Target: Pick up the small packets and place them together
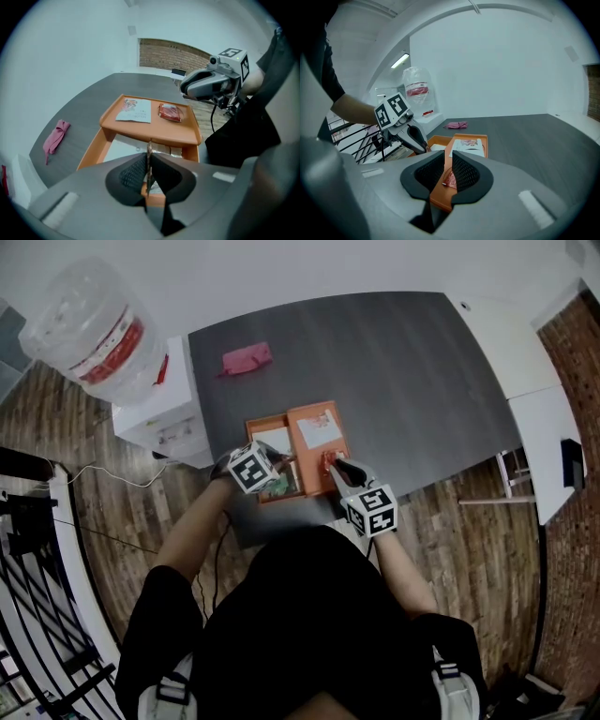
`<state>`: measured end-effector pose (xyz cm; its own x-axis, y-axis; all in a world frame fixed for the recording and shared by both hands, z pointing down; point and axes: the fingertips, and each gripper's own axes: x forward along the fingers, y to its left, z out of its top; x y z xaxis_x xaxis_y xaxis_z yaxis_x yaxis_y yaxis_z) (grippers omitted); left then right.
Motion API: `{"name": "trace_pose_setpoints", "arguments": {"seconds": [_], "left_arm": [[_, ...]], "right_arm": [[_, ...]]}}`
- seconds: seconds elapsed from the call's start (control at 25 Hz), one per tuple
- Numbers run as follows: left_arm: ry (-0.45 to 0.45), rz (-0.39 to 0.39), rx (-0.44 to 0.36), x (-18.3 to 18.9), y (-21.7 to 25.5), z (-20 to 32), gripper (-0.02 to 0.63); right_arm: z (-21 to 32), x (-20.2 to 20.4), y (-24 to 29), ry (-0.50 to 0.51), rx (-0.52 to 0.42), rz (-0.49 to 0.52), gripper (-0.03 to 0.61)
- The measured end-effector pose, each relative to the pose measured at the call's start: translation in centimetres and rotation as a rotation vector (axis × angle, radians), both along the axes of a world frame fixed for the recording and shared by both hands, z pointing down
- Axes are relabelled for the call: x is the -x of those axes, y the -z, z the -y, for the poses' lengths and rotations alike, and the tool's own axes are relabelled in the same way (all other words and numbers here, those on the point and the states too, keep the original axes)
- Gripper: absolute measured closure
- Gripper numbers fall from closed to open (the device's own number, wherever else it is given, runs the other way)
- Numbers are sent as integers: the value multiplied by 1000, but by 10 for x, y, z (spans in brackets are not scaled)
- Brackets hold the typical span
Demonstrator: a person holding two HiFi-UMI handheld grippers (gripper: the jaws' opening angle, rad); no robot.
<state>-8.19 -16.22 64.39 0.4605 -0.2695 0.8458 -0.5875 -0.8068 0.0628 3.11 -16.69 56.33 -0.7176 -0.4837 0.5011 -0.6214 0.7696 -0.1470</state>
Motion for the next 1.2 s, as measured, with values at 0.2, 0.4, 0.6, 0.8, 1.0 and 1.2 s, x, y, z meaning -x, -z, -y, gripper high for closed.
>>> {"name": "trace_pose_setpoints", "arguments": {"seconds": [0.2, 0.4, 0.6, 0.8, 1.0, 1.2], "left_arm": [[60, 14, -14, 18, 21, -4, 583], [78, -38, -29, 22, 45, -5, 583], [30, -114, -30, 2, 71, -7, 583], [-64, -145, -17, -33, 83, -1, 583], [-187, -150, 82, -65, 73, -1, 583], [-256, -174, 216, -93, 54, 0, 583]], "right_arm": [[0, 6, 3, 18, -10, 0, 526], [-1, 6, 4, 20, -16, 1, 526], [0, -2, 6, -1, -21, 0, 526], [0, -18, 6, -47, -23, -4, 526], [-1, -40, 7, -114, -26, -5, 526], [-3, -61, 8, -184, -29, -6, 526]]}}
